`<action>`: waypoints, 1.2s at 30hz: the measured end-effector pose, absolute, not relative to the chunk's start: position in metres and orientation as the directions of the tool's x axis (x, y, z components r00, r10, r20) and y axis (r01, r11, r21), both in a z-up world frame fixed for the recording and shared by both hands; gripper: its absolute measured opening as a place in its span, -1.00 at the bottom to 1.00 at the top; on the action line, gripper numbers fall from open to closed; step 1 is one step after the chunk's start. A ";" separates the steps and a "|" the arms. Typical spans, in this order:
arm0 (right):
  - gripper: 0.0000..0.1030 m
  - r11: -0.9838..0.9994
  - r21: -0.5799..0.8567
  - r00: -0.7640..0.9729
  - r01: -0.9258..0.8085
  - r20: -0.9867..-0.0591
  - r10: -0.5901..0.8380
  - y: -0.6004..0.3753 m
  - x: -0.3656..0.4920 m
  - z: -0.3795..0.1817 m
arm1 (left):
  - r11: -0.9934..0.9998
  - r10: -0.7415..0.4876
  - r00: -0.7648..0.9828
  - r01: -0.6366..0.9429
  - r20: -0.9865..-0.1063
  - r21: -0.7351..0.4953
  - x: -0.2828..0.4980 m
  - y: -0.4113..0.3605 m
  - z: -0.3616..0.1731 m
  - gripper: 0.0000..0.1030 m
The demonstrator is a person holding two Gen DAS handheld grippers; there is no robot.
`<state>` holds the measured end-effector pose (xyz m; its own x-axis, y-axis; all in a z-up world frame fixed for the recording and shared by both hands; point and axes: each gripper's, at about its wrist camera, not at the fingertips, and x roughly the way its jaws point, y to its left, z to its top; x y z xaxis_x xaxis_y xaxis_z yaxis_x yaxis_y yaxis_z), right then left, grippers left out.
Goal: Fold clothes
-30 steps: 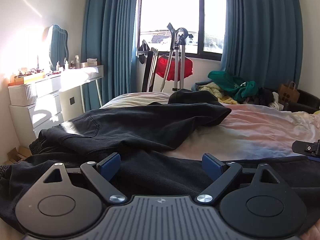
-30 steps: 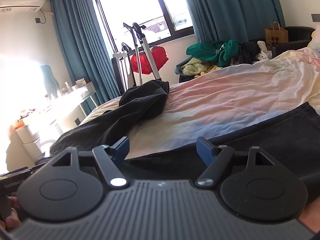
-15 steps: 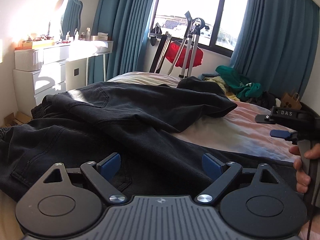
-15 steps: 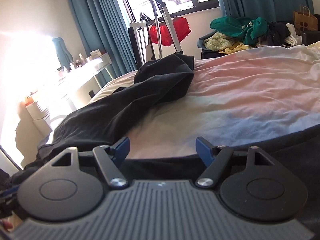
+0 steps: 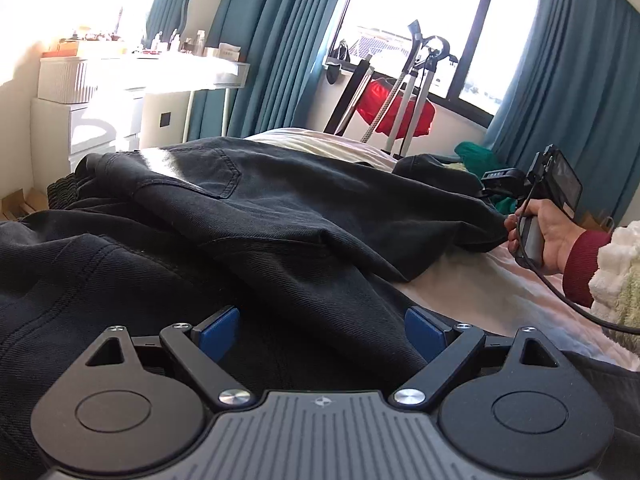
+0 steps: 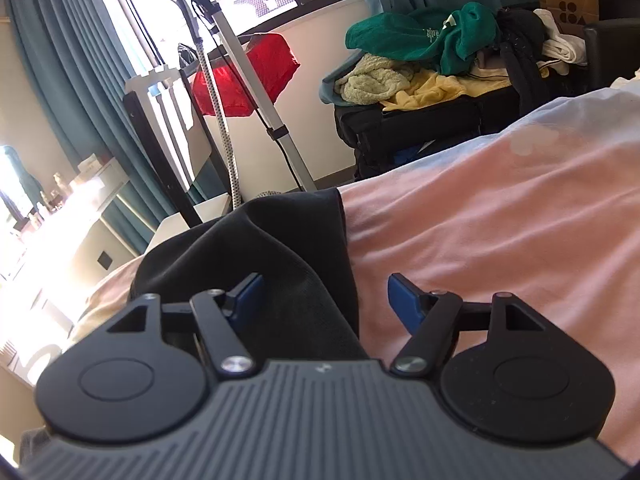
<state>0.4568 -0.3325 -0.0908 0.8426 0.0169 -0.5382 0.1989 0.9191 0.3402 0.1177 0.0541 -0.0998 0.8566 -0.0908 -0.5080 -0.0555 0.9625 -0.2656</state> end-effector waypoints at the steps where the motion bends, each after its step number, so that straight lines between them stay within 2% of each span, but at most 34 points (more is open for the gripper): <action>1: 0.20 0.928 0.317 0.842 0.193 -0.540 0.009 -0.326 0.460 -0.093 | 0.960 -0.090 0.858 -0.061 -0.505 -0.275 0.119 0.057 -0.100 0.77; 2: -0.09 0.937 0.291 0.841 0.190 -0.540 -0.003 -0.320 0.460 -0.094 | 0.956 -0.089 0.860 -0.067 -0.502 -0.284 0.121 0.059 -0.100 0.77; 3: -0.73 0.946 0.265 0.841 0.188 -0.541 -0.015 -0.314 0.459 -0.095 | 0.953 -0.090 0.861 -0.072 -0.501 -0.294 0.122 0.062 -0.100 0.77; 4: -0.91 0.953 0.239 0.841 0.185 -0.541 -0.028 -0.307 0.458 -0.096 | 0.949 -0.093 0.859 -0.076 -0.503 -0.305 0.123 0.064 -0.099 0.77; 11: -0.92 0.924 0.258 0.907 0.283 -0.386 -0.169 -0.315 0.380 -0.031 | 0.945 -0.080 0.864 -0.092 -0.497 -0.313 0.108 0.065 -0.086 0.77; 16: -0.92 0.899 0.287 0.920 0.331 -0.309 -0.240 -0.354 0.283 0.021 | 0.948 -0.109 0.868 -0.055 -0.484 -0.312 0.077 0.057 -0.069 0.77; 18: -0.91 0.889 0.320 0.927 0.327 -0.293 -0.235 -0.364 0.236 0.026 | 0.946 -0.130 0.875 -0.032 -0.466 -0.324 0.064 0.054 -0.063 0.77; 22: -0.90 0.867 0.392 0.923 0.307 -0.343 -0.172 -0.368 0.171 -0.001 | 0.949 -0.144 0.882 -0.006 -0.449 -0.315 0.052 0.046 -0.057 0.77; 28: -0.86 0.636 0.682 0.867 0.361 -0.497 0.041 -0.376 0.119 -0.102 | 0.946 -0.151 0.859 -0.018 -0.489 -0.324 0.055 0.038 -0.066 0.77; 31: -0.78 0.464 0.788 0.850 0.404 -0.511 0.128 -0.388 0.109 -0.134 | 0.940 -0.154 0.849 -0.032 -0.505 -0.340 0.058 0.038 -0.071 0.77; 32: -0.59 0.415 0.817 0.858 0.400 -0.493 0.143 -0.392 0.106 -0.137 | 0.939 -0.153 0.848 -0.036 -0.507 -0.343 0.059 0.039 -0.073 0.77; 33: -0.21 0.364 0.843 0.867 0.395 -0.474 0.157 -0.396 0.102 -0.140 | 0.938 -0.152 0.847 -0.039 -0.509 -0.346 0.061 0.039 -0.074 0.77; 34: 0.01 0.317 0.866 0.876 0.388 -0.453 0.164 -0.399 0.099 -0.142 | 0.937 -0.151 0.846 -0.043 -0.511 -0.348 0.062 0.039 -0.075 0.77; 35: 0.37 0.276 0.883 0.886 0.381 -0.433 0.164 -0.403 0.097 -0.143 | 0.936 -0.152 0.843 -0.044 -0.515 -0.349 0.064 0.038 -0.077 0.77; 36: 0.52 0.235 0.893 0.891 0.385 -0.426 0.157 -0.407 0.094 -0.144 | 0.935 -0.154 0.840 -0.046 -0.520 -0.352 0.065 0.038 -0.080 0.77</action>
